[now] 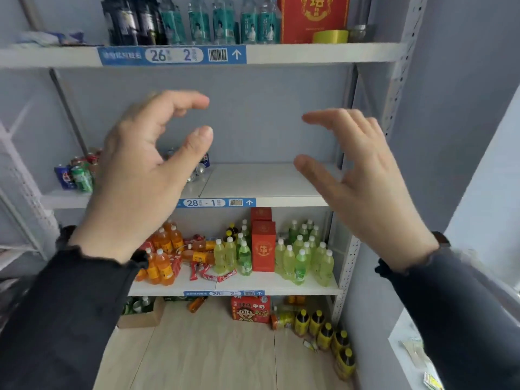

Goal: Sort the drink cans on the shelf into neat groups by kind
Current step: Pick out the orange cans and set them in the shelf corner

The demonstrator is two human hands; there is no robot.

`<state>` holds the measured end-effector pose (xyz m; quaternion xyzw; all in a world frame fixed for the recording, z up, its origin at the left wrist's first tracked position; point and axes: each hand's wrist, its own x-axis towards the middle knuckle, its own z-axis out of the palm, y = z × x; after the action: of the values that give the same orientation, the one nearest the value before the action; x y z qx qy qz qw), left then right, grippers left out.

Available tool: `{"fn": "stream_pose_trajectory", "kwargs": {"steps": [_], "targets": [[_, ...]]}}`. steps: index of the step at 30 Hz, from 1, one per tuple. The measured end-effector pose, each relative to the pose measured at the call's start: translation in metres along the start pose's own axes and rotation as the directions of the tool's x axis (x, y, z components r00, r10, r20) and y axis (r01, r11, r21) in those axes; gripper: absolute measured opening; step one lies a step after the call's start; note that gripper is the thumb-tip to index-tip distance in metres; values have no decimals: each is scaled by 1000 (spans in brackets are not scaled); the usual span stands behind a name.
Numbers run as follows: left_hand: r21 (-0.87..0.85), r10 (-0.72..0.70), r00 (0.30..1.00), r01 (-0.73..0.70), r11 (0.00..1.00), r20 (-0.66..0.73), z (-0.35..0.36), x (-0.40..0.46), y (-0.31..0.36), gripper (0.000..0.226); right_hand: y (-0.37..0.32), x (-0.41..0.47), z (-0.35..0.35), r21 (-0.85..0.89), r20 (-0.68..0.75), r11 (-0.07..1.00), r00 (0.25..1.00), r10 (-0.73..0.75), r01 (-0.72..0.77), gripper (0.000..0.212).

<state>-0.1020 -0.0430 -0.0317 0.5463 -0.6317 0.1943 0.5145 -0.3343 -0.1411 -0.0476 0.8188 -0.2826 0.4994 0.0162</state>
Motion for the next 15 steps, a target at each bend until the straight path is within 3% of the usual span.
{"fn": "stream_pose_trajectory", "kwargs": {"steps": [2,7,15], "targets": [[127,-51,992,37,991,114,20,-6,-17,36,18,-5,30,-58,62,998,998,26,-23,46],[331,-200,949,113,937,243,56,-14,-71,43,50,-7,85,-132,244,990,967,75,-43,54],[470,-411,833,213,857,371,79,-41,-147,49,68,-4,168,-108,468,993,879,91,-45,56]]}}
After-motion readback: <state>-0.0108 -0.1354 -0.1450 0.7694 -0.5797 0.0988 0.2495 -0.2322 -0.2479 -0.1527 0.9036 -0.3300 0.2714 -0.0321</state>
